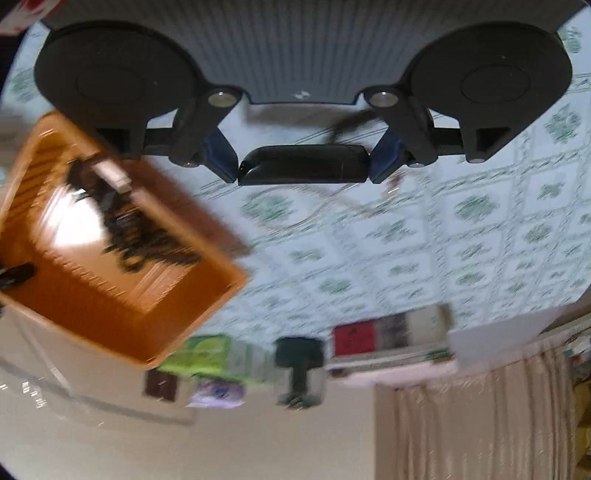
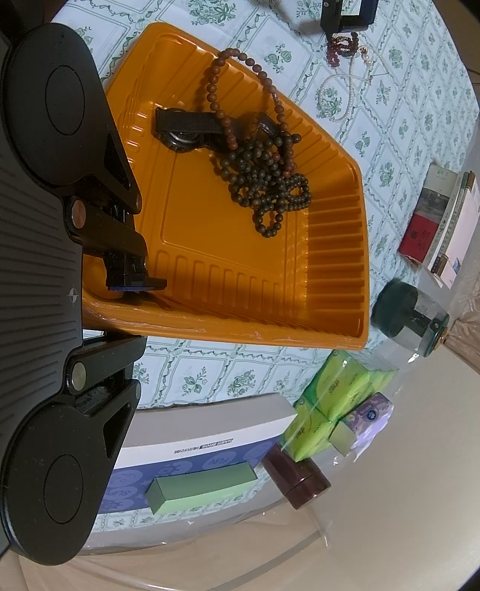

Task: Organize jewelry
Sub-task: 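Carry the black watch into the tray and open the left tool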

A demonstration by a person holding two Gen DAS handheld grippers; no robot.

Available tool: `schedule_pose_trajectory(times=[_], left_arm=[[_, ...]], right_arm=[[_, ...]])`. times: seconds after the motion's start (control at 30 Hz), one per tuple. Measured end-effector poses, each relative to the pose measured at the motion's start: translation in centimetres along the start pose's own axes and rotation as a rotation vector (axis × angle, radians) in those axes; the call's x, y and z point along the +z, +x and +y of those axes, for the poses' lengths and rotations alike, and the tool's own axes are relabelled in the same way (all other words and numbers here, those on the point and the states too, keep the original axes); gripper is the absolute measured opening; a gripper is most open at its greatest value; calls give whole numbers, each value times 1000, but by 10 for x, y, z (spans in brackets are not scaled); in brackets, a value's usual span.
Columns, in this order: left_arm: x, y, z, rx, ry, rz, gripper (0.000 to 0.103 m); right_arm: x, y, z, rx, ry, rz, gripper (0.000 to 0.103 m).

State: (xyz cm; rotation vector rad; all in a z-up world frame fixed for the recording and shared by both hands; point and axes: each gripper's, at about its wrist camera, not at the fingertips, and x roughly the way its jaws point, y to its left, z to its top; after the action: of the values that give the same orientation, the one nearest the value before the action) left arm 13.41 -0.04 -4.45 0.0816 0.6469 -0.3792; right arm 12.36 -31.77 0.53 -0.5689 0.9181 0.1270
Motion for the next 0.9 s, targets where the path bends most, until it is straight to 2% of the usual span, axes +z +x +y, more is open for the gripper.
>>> schedule_pose_trajectory(times=[0.07,0.3,0.4,0.57,0.7,0.9], left_arm=[[6,-3,-19,-81,8,-19,75],[21,-1,-89,-267,61,-34,75],[23,2,-113,-308,104,-37,75],[21,6,-138,-352,241,-39,75],[25,13,-138,-384,245,-37,72],[31,11,-138,-394,237,-48,72]], right_arm=[[0,0,0,0,0,0,5],[0,-2,1,1,2,-7,5],[-1,-2,0,4,3,-10,5],[-1,-2,-1,9,6,-15,5],[-2,-1,-2,10,11,-18,5],[-3,-2,-2,14,12,-21,5]])
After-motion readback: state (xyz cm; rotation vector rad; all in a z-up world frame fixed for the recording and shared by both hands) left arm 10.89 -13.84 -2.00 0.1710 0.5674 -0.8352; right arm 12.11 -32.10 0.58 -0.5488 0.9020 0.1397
